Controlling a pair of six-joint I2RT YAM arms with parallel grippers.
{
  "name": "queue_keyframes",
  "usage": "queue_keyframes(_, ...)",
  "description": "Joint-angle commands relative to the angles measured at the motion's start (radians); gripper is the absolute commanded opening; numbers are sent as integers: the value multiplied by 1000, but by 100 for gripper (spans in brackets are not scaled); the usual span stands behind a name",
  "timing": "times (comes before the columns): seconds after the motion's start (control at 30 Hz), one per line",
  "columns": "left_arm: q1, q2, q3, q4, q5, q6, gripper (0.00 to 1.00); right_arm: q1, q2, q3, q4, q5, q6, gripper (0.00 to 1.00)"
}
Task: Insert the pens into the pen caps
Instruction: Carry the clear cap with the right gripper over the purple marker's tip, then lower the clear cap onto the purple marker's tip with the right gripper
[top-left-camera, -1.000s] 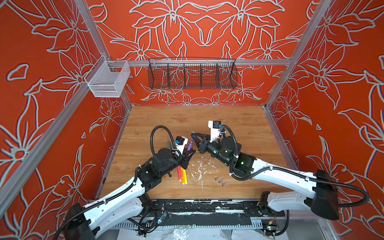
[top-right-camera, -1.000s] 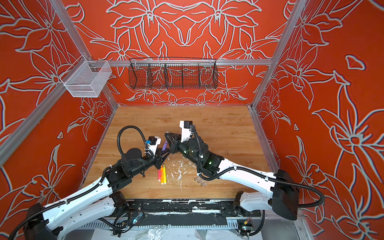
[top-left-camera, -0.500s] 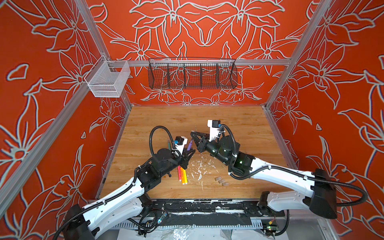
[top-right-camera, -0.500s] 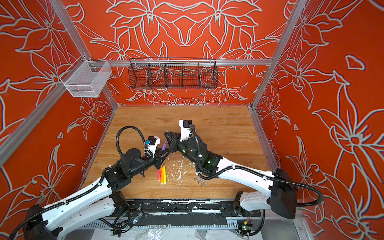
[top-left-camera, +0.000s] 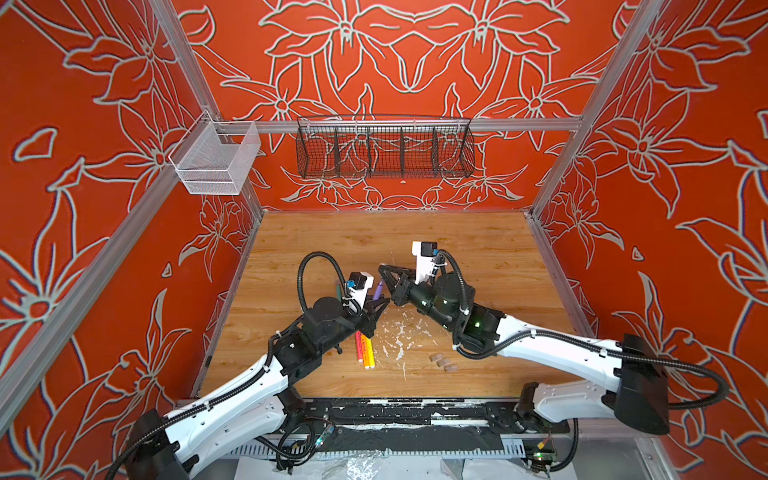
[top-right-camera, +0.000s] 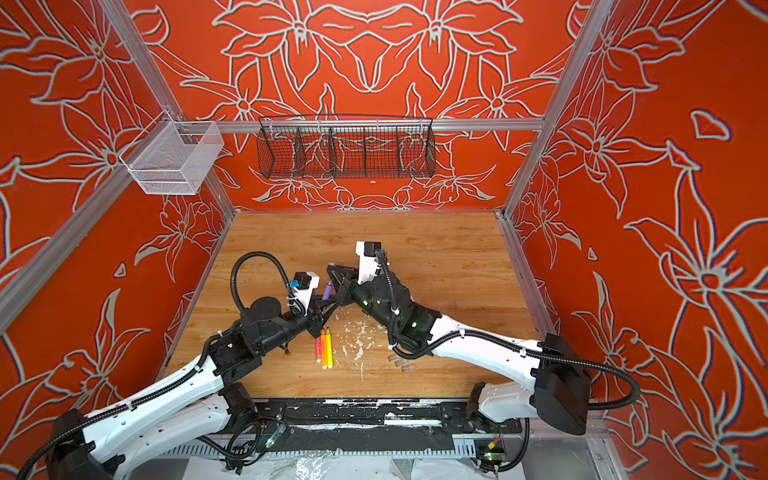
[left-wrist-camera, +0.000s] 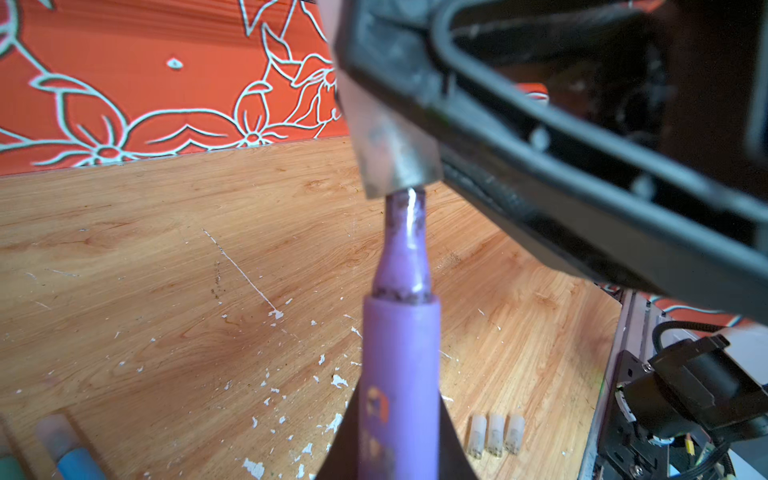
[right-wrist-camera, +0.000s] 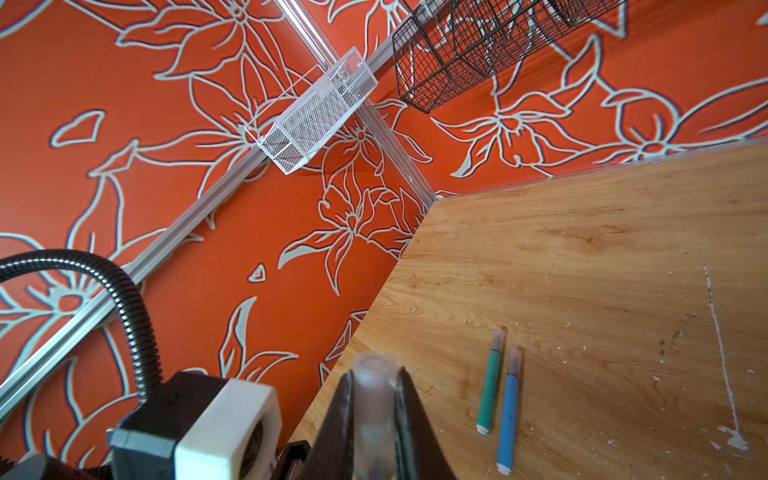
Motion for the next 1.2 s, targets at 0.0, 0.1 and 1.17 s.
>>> queue_keyframes(0.0, 0, -6, 0, 25, -21, -24, 0, 16, -13, -39, 51, -10, 34, 0)
queue_keyframes(0.1, 0, -4, 1, 28, -10, -41, 0, 29, -15, -67, 79, -7, 41, 0)
queue_keyframes(1.17, 62, -56, -37, 86, 127, -112, 0, 205, 24, -237, 226, 103, 50, 2)
